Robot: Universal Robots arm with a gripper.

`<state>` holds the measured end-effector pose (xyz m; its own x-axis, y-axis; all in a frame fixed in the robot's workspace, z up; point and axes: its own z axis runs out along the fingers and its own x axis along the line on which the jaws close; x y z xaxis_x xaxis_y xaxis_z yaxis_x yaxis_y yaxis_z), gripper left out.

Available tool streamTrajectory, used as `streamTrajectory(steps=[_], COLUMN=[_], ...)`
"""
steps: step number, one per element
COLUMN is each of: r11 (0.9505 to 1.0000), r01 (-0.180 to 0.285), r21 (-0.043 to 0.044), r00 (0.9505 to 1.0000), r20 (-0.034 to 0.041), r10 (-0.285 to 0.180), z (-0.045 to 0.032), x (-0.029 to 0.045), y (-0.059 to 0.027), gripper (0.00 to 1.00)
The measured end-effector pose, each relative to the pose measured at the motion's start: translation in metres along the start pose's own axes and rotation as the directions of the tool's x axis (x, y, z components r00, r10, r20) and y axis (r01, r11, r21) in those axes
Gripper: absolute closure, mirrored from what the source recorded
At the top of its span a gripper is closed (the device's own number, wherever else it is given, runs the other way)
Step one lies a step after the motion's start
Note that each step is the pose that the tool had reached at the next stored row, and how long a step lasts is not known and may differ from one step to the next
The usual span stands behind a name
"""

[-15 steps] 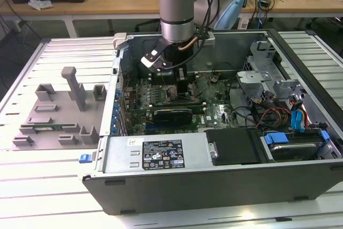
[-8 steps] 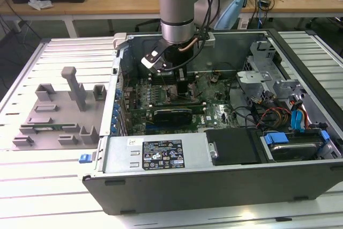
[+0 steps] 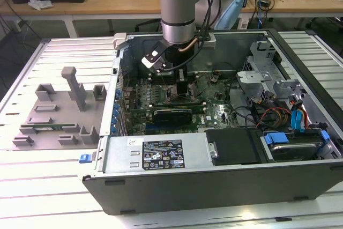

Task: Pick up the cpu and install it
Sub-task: 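Place the cpu into insertion slot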

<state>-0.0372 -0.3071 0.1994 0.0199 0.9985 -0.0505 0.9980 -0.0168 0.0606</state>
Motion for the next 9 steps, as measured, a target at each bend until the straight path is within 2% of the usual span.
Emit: streamTrajectory(steps=[7, 9], r11=[1.0, 0.9995], r01=[0.008, 0.032], r21=[-0.0007, -0.0017], r00=[1.0, 0.9995], r20=[-0.0009, -0.0021], r10=[-0.008, -0.032], z=[0.0014, 0.002], x=[0.0002, 0.0002], y=[0.0013, 0.0012], gripper=[0.46, 0.46])
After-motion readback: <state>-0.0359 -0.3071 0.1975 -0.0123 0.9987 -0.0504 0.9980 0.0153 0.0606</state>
